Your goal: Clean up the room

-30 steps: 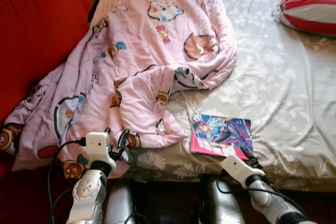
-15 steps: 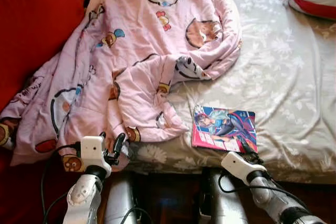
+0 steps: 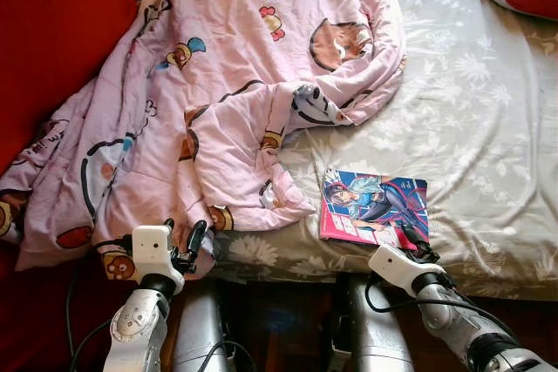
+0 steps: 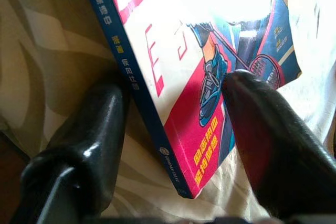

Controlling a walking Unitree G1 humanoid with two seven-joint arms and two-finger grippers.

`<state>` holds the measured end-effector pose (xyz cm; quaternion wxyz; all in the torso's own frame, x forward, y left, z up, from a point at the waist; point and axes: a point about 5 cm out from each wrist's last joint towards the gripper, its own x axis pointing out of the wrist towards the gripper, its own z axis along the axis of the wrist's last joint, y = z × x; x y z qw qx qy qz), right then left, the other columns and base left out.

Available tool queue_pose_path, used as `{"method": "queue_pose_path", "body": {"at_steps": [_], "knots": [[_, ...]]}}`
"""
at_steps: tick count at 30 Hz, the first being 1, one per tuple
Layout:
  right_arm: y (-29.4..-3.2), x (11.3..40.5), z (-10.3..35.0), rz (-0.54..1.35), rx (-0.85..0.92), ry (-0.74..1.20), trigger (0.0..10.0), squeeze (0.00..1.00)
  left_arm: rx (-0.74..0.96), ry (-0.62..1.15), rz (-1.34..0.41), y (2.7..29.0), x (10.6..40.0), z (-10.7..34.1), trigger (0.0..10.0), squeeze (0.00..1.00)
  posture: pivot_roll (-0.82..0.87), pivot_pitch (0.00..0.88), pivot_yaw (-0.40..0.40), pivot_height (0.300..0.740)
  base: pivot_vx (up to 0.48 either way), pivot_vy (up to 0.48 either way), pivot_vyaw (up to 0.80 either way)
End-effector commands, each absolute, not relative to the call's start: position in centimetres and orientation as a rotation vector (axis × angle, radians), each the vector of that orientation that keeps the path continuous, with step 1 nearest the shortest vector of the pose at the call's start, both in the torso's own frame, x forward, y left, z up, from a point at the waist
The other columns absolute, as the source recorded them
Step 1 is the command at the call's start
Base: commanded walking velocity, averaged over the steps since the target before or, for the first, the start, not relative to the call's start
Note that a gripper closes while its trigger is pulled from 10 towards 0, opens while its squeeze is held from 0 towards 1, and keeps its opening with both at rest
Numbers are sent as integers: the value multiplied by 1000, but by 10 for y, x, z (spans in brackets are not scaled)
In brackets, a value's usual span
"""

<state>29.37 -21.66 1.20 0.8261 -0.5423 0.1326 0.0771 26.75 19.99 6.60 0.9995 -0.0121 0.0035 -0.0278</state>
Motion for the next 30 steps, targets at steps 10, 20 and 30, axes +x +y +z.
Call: {"method": "queue_pose_path", "body": {"at_steps": [10, 20, 30], "knots": [[-219, 283, 1, 191, -1131, 343, 0, 0, -30, 55, -50, 201, 259, 56, 10000, 0, 100, 340, -3, 595, 0, 0, 0], [-223, 287, 5, 180, -1125, 346, 0, 0, -33, 64, -50, 200, 258, 54, 10000, 0, 97, 339, -4, 595, 0, 0, 0], [-230, 294, 16, 36, -902, 339, 0, 0, -35, 53, -48, 198, 268, 56, 10000, 0, 85, 291, -15, 595, 0, 0, 0]]}}
